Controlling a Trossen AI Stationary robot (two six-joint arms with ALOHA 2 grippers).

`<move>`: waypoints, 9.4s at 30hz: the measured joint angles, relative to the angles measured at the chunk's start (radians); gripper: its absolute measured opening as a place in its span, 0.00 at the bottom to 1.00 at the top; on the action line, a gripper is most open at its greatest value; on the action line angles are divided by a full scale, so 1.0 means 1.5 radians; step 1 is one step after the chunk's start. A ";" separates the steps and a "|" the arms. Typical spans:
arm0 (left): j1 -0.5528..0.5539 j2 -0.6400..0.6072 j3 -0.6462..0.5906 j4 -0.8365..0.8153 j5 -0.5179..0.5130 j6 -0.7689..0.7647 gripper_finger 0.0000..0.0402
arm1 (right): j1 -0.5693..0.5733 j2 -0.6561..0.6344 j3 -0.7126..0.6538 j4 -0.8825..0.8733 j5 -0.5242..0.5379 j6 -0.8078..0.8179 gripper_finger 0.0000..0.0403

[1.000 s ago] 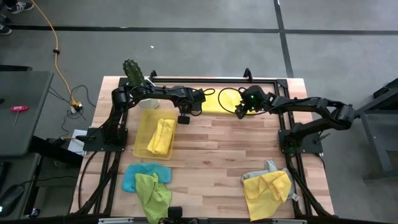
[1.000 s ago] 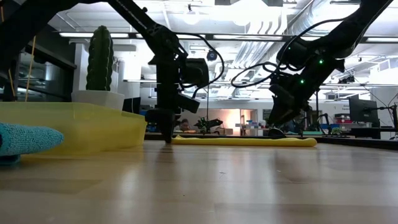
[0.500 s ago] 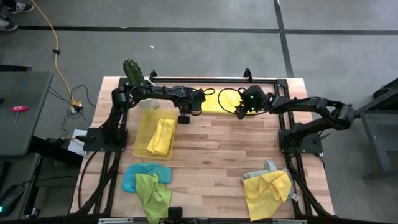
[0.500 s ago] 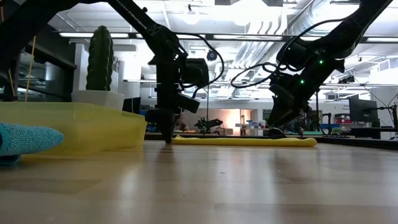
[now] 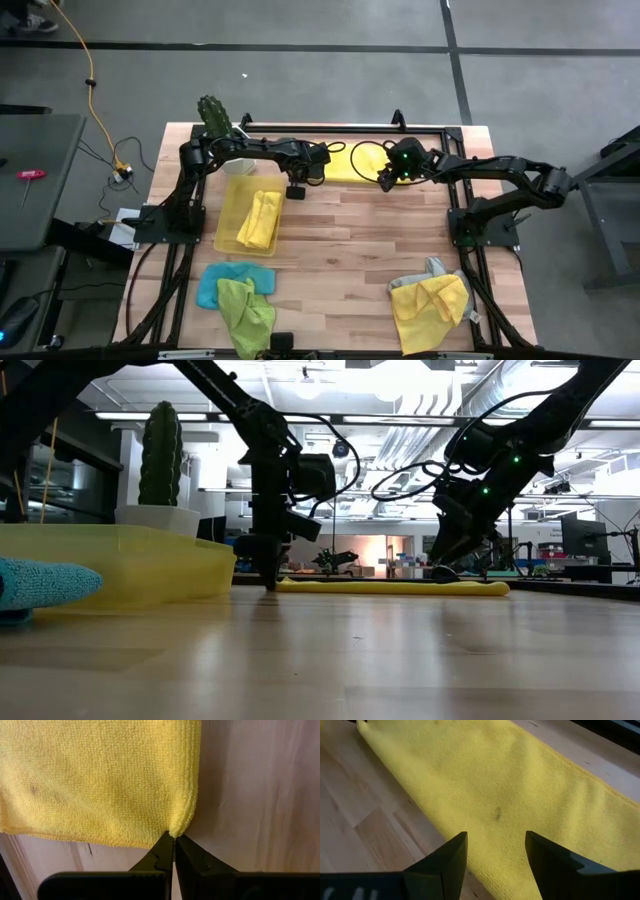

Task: Fold microfiber towels
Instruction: Fold the top yellow microfiber towel

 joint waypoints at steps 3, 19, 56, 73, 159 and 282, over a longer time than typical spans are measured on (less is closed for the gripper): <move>0.000 0.000 0.000 0.000 0.000 0.000 0.00 | 0.000 0.000 0.000 0.000 0.000 0.014 0.48; 0.000 0.000 0.000 0.000 0.002 -0.004 0.00 | 0.000 0.000 0.000 0.000 0.000 0.041 0.48; 0.000 0.000 0.000 -0.012 0.005 -0.002 0.00 | 0.000 0.112 0.144 -0.190 -0.067 0.030 0.48; -0.001 0.000 0.000 -0.051 -0.004 -0.017 0.00 | -0.022 0.131 0.188 -0.429 0.051 -0.093 0.48; 0.045 -0.128 -0.096 0.153 -0.017 -0.328 0.00 | -0.120 0.026 0.187 -0.476 0.038 0.001 0.00; -0.081 -0.501 -0.517 0.999 0.126 -0.363 0.35 | -0.084 0.101 -0.005 0.067 0.211 0.077 0.00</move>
